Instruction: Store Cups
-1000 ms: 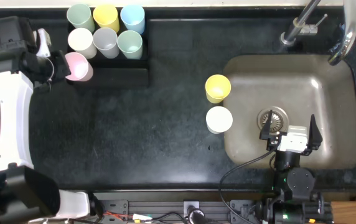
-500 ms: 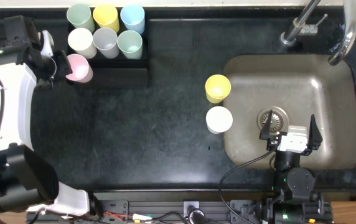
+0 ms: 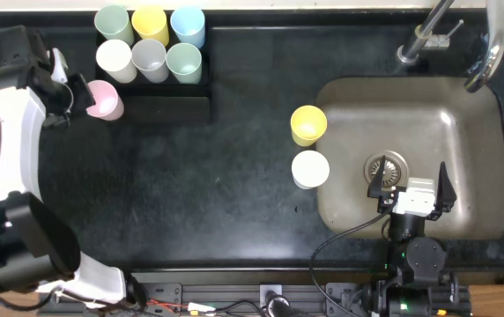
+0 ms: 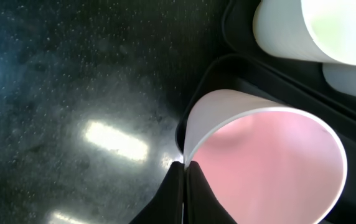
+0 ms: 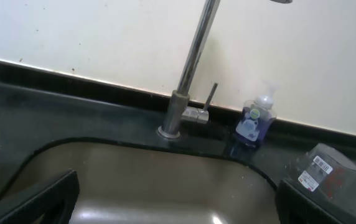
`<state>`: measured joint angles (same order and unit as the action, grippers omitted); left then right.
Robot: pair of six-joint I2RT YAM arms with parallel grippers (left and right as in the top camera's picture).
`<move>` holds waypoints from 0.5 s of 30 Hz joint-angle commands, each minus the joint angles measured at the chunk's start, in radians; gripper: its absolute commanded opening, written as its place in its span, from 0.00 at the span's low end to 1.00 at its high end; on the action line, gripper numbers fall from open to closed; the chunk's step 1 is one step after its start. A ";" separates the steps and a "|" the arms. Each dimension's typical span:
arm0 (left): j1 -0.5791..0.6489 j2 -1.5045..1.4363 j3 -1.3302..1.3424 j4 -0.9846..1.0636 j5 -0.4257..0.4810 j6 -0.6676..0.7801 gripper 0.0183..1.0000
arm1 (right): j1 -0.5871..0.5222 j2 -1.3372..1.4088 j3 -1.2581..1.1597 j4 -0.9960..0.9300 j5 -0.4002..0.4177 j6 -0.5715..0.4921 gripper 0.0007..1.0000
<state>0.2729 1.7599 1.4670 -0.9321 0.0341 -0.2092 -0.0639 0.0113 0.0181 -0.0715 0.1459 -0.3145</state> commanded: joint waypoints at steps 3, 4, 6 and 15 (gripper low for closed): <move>0.001 0.022 0.027 0.021 0.016 -0.027 0.02 | -0.001 -0.008 -0.013 0.005 0.000 0.000 1.00; 0.001 0.022 0.027 0.024 0.016 -0.028 0.02 | -0.001 -0.008 -0.013 0.005 0.000 0.000 1.00; 0.001 0.024 0.027 0.035 0.017 -0.035 0.02 | -0.001 -0.008 -0.013 0.005 0.000 0.000 1.00; 0.001 0.043 0.027 0.048 0.043 -0.035 0.02 | -0.001 -0.008 -0.013 0.006 0.000 0.000 1.00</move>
<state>0.2729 1.7866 1.4670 -0.8856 0.0597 -0.2329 -0.0639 0.0109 0.0181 -0.0719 0.1459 -0.3145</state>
